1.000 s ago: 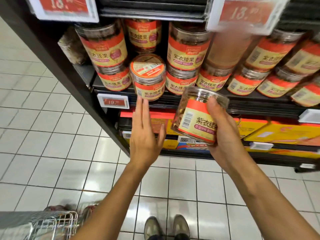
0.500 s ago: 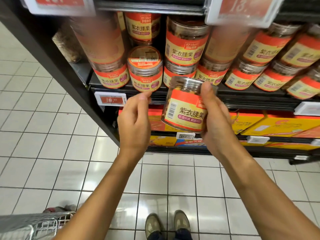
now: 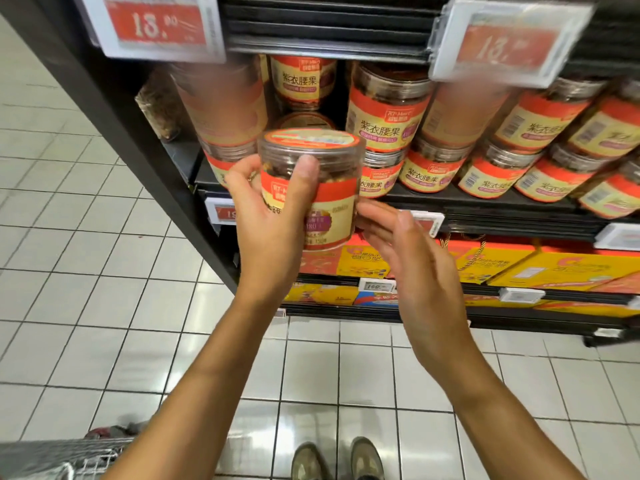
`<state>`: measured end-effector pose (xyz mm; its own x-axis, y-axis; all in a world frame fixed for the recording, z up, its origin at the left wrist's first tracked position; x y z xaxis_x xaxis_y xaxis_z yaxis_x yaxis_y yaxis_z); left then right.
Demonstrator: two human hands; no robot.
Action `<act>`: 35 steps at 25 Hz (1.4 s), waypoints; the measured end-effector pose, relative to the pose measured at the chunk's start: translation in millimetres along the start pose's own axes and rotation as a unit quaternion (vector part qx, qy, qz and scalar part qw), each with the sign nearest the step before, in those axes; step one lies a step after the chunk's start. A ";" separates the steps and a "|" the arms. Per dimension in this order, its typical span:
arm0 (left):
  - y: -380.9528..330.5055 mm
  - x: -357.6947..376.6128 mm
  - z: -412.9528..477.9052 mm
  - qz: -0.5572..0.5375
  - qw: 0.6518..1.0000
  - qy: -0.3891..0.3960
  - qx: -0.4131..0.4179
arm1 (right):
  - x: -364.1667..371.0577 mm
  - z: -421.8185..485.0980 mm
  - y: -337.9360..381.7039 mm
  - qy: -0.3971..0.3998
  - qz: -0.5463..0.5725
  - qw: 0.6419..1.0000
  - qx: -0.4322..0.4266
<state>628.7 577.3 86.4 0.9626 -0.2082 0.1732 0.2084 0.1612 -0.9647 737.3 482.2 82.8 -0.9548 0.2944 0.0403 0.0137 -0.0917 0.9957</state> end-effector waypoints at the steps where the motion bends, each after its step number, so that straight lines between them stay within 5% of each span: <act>1: -5.2 2.0 6.4 0.005 1.000 0.005 0.021 | 3.4 5.2 3.8 0.014 0.004 1.000 -0.018; 4: -15.7 4.6 30.0 0.087 0.994 -0.006 0.059 | 9.9 36.7 13.3 0.032 0.025 0.998 -0.043; 7: -8.0 -2.3 51.4 0.200 0.980 -0.013 0.001 | 13.3 69.7 8.5 0.040 -0.054 0.998 -0.008; 16: 22.3 -18.0 35.4 0.148 0.986 0.047 0.052 | 10.0 97.5 -13.1 -0.009 -0.106 0.994 -0.009; 21: 19.8 -13.5 26.8 0.178 0.982 0.053 0.019 | 0.7 91.5 -11.1 -0.107 -0.145 0.984 0.010; 30: -83.0 -33.4 -80.2 0.113 0.985 -0.085 -0.094 | 5.5 12.0 37.0 0.095 -0.179 0.977 0.072; 35: -147.4 -86.6 -200.6 0.100 0.964 -0.208 -0.132 | 74.8 -53.0 78.0 0.256 -0.127 0.956 0.065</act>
<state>480.0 378.0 173.8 0.9766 0.2148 -0.0108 0.0120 -0.1042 -0.9945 651.2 446.6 159.0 -0.9515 -0.2167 -0.2184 -0.2339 0.0486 0.9710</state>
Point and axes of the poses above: each hand's wrist, its own z-axis towards the middle knuckle, its own x-axis out of the palm, y = z × x, the point moved 4 cm from there along z, towards the middle knuckle, and after that the axes turned 6 degrees about y, right-handed, at the moved point
